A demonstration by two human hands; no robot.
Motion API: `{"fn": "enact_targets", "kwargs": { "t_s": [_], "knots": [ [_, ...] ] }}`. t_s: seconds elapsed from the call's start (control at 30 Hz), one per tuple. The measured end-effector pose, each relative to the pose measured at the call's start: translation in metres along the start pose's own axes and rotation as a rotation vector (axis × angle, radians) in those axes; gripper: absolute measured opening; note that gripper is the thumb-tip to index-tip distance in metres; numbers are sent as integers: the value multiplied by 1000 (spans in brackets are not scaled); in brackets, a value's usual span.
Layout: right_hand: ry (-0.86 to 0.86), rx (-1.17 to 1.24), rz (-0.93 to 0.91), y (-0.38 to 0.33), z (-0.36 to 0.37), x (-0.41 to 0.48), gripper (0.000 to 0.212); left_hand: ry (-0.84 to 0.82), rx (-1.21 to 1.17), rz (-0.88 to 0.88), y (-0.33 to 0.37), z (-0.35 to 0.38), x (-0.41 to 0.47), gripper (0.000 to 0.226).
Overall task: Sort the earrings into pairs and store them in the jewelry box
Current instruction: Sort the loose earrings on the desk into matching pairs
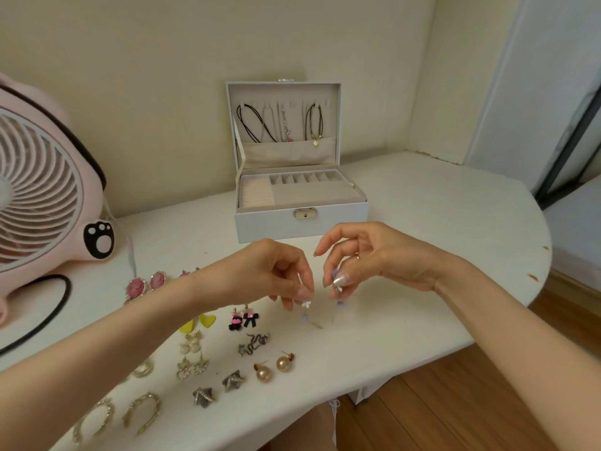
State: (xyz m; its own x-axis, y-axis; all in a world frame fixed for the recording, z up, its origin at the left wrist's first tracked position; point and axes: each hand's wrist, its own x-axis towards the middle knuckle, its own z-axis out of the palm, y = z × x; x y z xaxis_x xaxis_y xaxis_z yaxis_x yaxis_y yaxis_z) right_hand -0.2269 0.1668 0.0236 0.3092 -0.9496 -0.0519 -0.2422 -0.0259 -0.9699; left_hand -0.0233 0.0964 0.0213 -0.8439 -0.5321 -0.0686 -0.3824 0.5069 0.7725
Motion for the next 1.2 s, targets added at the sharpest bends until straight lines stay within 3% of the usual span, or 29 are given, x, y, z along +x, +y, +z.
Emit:
{"fn": "enact_targets", "kwargs": {
  "t_s": [0.2,0.47,0.97,1.1,1.2],
  "knots": [
    [-107,3,70,3,9,6,34,118,259,-97,-20,2,6,10],
    [188,-119,67,24,27,39,39,210,476,-107,-35,-3,13,8],
    [441,-185,13,38,46,82,36,322,573,-108,-47,-16,15,10],
    [600,-321,-89,33,31,87,23,556,461,-94,-45,-40,19,14],
    [729,-438,-150,31,18,94,23,749,503,-109,-54,-58,28,28]
  ]
}}
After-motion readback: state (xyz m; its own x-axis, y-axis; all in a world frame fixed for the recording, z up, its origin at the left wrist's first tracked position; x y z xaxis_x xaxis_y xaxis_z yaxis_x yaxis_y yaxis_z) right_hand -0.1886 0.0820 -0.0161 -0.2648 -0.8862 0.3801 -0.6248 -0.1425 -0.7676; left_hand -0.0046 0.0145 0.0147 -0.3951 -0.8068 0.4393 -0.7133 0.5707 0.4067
